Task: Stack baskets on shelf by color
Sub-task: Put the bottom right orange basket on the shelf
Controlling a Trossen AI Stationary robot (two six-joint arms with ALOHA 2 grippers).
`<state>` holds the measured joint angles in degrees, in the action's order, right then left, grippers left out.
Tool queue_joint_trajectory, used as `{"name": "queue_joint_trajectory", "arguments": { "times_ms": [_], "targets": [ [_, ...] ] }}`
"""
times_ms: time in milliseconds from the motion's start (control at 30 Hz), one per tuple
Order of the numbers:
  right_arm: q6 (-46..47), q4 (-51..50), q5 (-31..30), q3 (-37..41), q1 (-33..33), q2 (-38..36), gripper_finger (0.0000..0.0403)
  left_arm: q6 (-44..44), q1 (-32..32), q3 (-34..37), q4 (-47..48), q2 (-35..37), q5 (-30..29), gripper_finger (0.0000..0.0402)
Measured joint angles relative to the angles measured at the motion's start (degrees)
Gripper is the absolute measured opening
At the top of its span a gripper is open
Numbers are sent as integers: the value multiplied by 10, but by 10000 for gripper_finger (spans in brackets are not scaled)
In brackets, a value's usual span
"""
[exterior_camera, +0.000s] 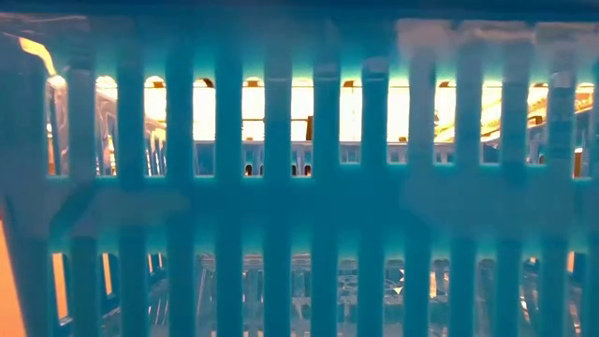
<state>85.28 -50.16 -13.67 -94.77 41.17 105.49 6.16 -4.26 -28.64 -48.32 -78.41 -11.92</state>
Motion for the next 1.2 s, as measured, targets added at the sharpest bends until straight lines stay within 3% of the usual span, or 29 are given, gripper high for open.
{"name": "queue_joint_trajectory", "arguments": {
  "times_ms": [167, 300, 533, 700, 867, 1033, 1200],
  "targets": [
    [201, -112, 69, -1, 51, 14, 91, 9, -4, 0, -1, 0, 0, 127],
    [259, -180, 77, -1, 71, 12, 94, 12, -4, 0, -10, 0, 0, 127],
    [179, -174, 99, 12, 63, 9, 141, 15, -3, 0, -14, 0, 0, 127],
    [199, -175, 125, 62, 48, 9, 199, -1, -8, 0, 3, 0, 0, 127],
    [185, -89, 188, 126, 33, 9, 235, -7, -19, 0, 15, 0, 0, 127],
    [154, 23, 212, 175, 22, 9, 233, -20, -23, 0, 36, 0, -1, 127],
    [96, 12, 263, 184, 6, 9, 170, -44, -23, 0, 67, 0, -6, 127]
  ]
}}
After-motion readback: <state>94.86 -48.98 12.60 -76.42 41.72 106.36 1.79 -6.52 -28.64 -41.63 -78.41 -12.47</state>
